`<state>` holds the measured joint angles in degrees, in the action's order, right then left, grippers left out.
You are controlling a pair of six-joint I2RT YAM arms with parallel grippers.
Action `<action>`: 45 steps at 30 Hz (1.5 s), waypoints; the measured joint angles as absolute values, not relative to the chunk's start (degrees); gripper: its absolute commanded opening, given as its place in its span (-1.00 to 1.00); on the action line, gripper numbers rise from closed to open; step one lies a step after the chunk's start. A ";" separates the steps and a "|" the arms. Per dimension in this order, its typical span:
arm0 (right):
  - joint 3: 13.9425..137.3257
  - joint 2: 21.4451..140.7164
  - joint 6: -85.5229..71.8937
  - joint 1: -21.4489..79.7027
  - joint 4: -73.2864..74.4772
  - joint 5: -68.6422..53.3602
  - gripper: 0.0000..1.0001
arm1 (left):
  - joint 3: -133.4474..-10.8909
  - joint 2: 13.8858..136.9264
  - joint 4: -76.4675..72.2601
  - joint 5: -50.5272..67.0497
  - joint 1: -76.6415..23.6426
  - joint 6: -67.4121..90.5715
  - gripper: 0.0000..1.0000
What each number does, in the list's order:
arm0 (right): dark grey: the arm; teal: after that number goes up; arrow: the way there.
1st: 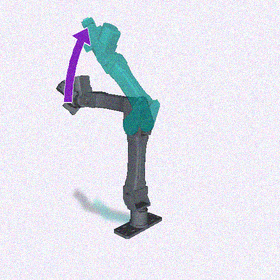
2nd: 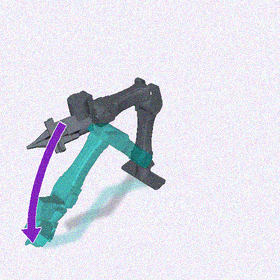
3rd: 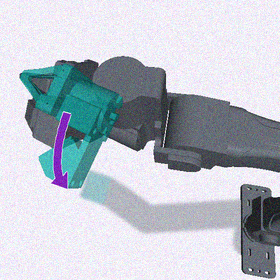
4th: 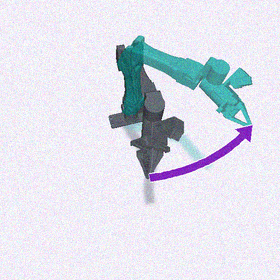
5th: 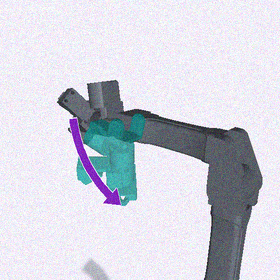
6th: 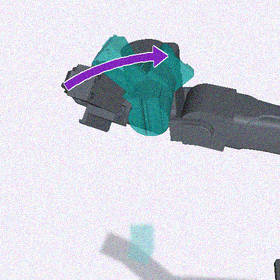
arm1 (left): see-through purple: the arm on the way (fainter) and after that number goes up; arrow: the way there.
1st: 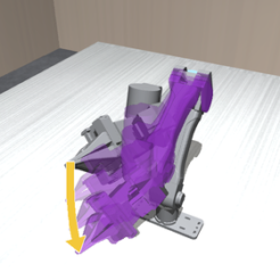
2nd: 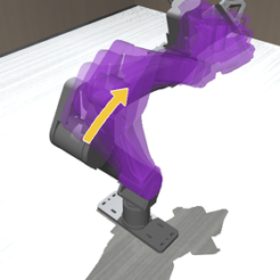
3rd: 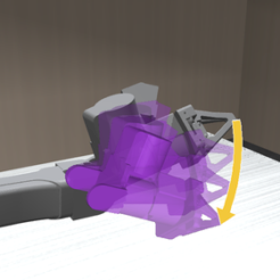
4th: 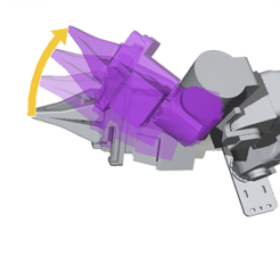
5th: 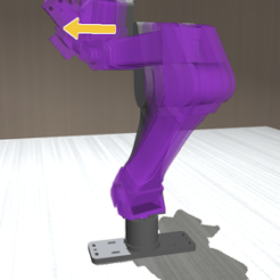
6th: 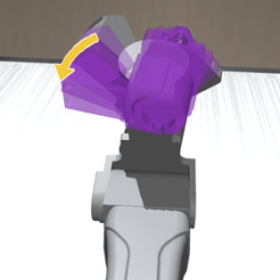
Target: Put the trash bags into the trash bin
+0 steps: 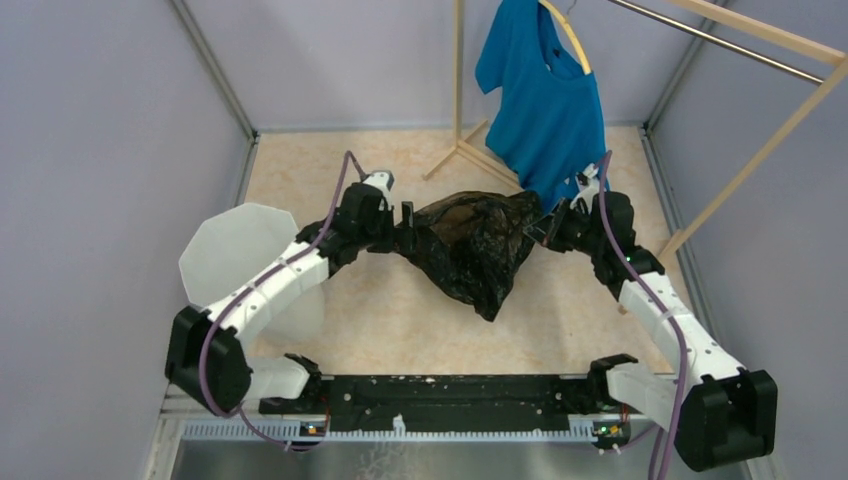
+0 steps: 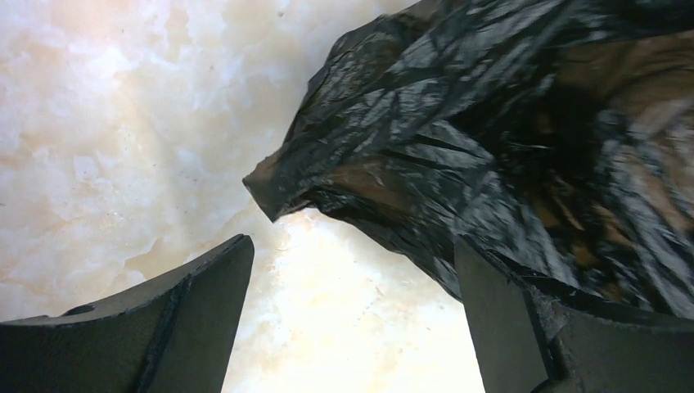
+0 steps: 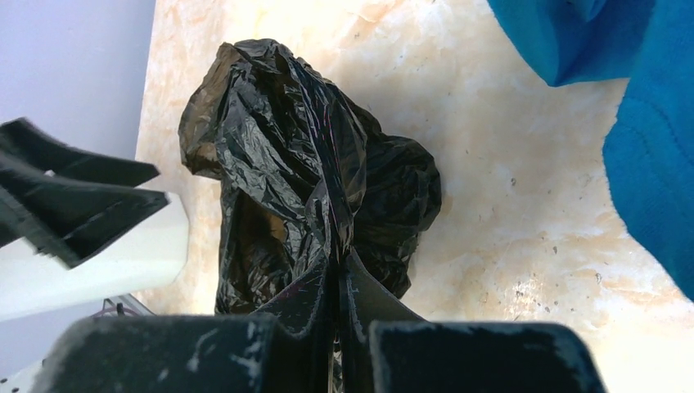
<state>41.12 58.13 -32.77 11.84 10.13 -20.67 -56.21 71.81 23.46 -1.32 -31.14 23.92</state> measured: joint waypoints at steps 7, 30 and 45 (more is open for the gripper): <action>40.84 56.66 -31.83 11.81 10.52 -21.71 -1.00 | -58.28 82.15 23.62 -2.81 -30.87 23.49 0.80; 40.73 54.04 -27.55 11.81 12.62 -23.64 -1.00 | -58.74 85.60 20.25 -2.11 -30.79 18.55 -1.00; 42.35 54.24 -26.92 29.63 11.68 -16.82 -1.00 | -62.02 72.66 22.72 6.04 -30.79 22.92 -1.00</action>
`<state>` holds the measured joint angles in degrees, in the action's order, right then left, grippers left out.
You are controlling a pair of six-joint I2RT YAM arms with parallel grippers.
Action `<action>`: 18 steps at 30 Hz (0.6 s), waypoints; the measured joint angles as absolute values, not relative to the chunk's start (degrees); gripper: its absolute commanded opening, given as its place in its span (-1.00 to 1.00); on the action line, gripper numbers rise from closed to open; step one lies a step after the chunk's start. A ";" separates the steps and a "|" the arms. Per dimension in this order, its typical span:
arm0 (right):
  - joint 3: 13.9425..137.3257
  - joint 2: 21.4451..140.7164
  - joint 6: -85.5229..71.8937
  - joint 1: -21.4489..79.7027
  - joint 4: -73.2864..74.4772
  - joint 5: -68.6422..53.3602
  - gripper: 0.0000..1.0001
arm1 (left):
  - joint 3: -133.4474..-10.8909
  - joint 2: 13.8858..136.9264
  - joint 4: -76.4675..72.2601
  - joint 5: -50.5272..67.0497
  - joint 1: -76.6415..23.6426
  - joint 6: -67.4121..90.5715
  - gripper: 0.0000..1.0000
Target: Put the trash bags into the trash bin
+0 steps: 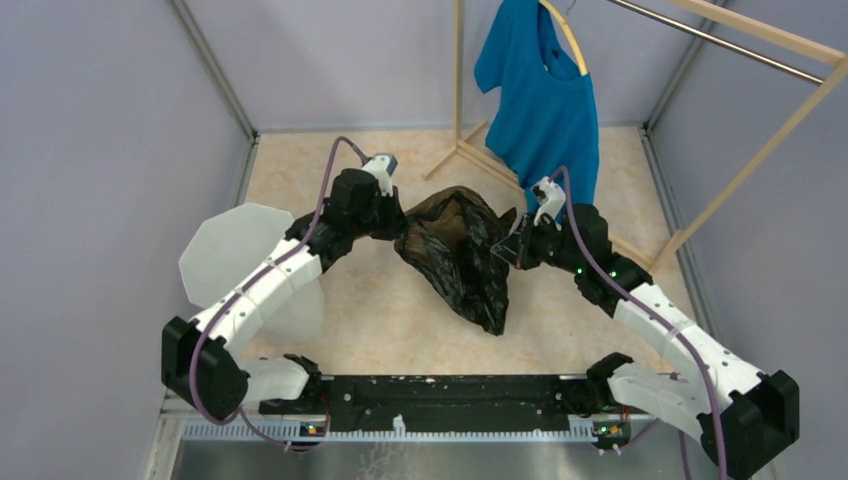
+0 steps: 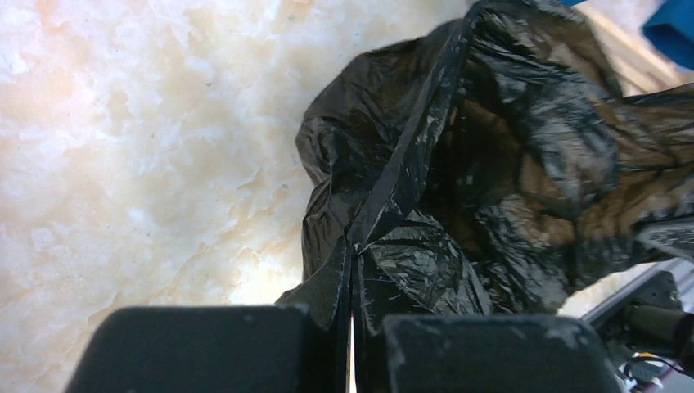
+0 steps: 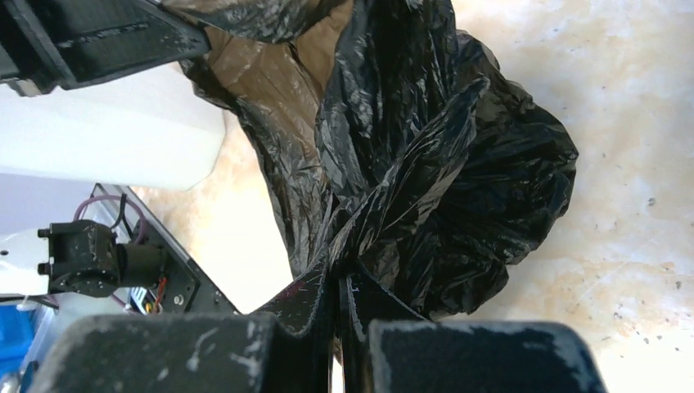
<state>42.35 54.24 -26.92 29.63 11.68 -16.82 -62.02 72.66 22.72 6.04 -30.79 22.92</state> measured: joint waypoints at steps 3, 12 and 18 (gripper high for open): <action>42.30 53.45 -27.24 31.35 11.49 -15.05 -1.00 | -60.75 68.45 22.70 6.42 -30.79 23.46 -1.00; 40.95 57.45 -28.40 31.53 8.36 -12.60 -1.00 | -51.83 60.38 23.46 1.83 -30.79 24.34 -1.00; 47.70 70.41 -28.99 31.73 8.80 -7.60 -1.00 | -57.41 68.77 25.82 -0.71 -29.39 26.02 -1.00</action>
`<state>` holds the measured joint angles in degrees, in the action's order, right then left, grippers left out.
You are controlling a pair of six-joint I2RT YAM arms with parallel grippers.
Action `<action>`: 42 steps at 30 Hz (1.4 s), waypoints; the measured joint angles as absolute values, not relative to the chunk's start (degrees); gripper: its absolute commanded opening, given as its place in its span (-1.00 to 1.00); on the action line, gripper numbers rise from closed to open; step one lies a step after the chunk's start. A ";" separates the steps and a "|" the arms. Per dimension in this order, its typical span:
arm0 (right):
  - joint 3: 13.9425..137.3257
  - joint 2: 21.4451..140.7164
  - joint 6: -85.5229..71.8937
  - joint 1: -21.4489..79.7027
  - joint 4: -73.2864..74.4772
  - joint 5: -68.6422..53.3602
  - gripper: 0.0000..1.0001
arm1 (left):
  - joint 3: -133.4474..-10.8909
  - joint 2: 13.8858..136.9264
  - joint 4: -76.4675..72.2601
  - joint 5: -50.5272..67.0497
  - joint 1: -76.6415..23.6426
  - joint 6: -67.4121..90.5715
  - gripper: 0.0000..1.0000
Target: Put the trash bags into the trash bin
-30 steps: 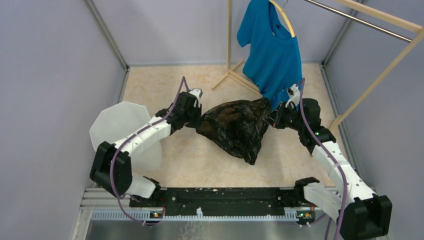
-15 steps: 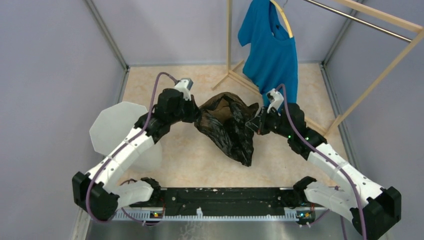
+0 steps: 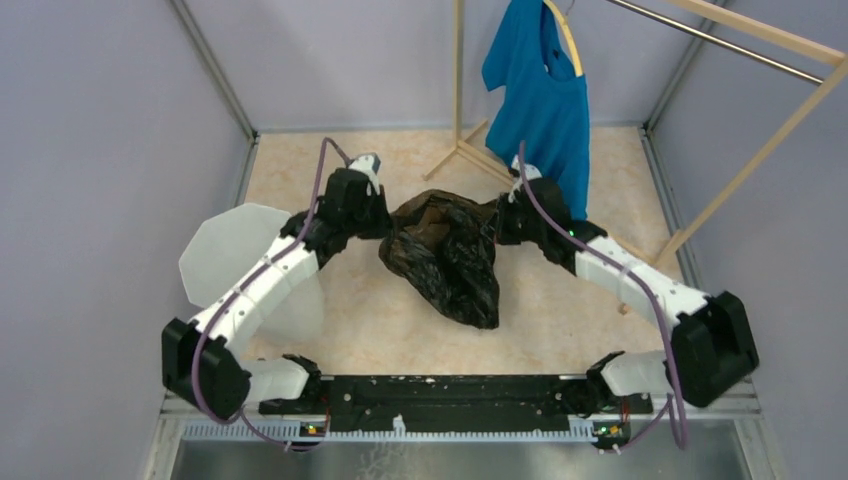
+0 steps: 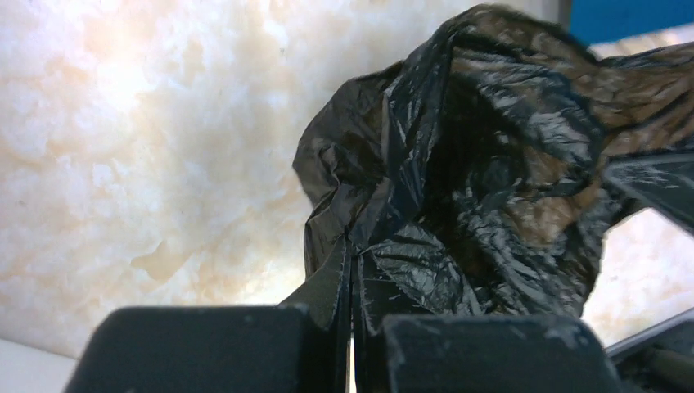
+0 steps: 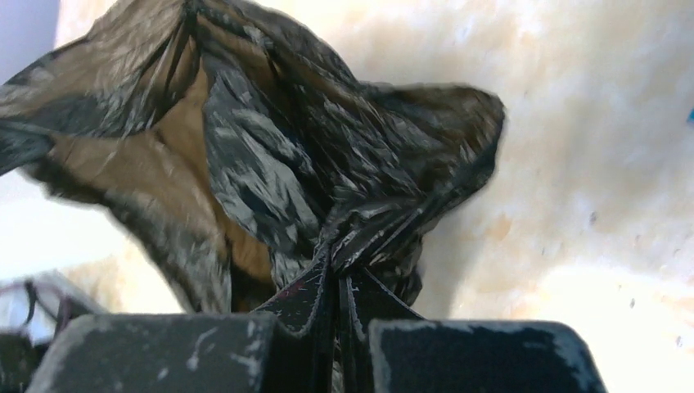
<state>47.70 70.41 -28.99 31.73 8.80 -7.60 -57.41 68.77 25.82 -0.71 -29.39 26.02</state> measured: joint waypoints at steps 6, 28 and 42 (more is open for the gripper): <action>85.52 92.82 -25.76 31.75 22.52 2.50 -1.00 | -93.80 87.72 33.93 5.02 -21.17 27.20 -1.00; 40.23 64.40 -15.31 37.71 -0.60 5.48 -1.00 | -54.00 58.06 24.29 7.90 -19.22 26.11 -1.00; 81.89 56.27 -12.93 37.69 4.19 -0.80 -1.00 | -95.81 58.85 20.27 14.20 -19.22 22.13 -1.00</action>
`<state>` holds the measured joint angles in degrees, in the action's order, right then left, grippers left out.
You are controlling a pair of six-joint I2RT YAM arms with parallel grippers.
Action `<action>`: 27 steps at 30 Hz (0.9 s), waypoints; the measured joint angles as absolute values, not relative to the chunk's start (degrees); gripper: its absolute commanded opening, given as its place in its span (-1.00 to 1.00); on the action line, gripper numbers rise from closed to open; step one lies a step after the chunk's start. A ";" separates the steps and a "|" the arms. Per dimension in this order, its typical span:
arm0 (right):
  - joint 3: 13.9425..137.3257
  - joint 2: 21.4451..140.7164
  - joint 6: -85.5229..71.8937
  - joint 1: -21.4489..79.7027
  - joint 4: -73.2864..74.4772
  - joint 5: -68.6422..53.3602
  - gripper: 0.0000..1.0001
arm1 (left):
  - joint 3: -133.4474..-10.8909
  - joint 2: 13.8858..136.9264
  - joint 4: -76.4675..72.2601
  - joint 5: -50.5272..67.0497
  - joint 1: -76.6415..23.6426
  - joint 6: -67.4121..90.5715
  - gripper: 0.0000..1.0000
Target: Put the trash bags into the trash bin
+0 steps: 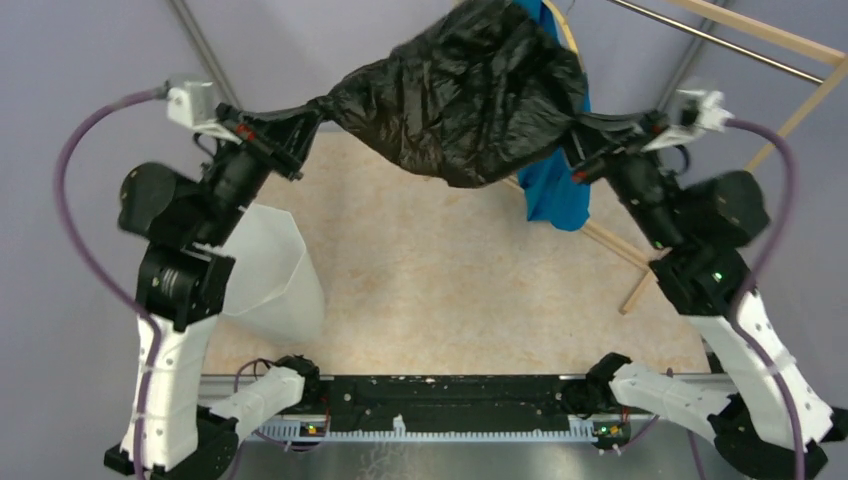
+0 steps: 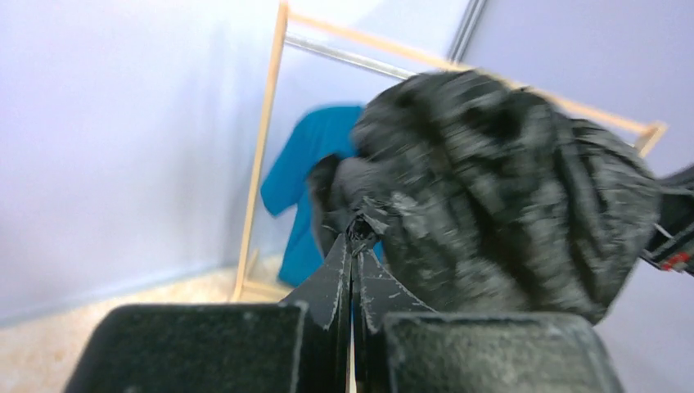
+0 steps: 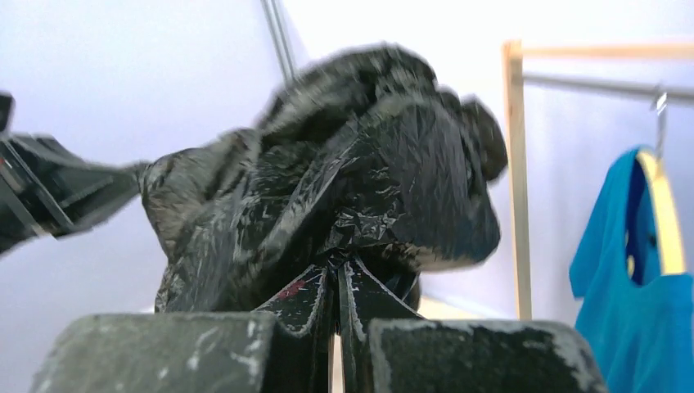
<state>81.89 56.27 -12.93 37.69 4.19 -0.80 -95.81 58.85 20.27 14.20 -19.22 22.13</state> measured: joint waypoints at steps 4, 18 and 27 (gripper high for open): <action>79.92 50.65 -12.99 37.71 -0.47 0.91 -1.00 | -88.77 51.66 15.73 10.74 -19.22 22.50 -1.00; 43.53 58.48 -16.53 40.71 26.04 -6.46 -1.00 | -59.79 52.45 38.30 19.99 -19.22 19.62 -1.00; 87.37 54.85 -14.90 40.73 21.12 -7.94 -1.00 | -94.94 54.06 33.01 21.08 -19.25 15.86 -1.00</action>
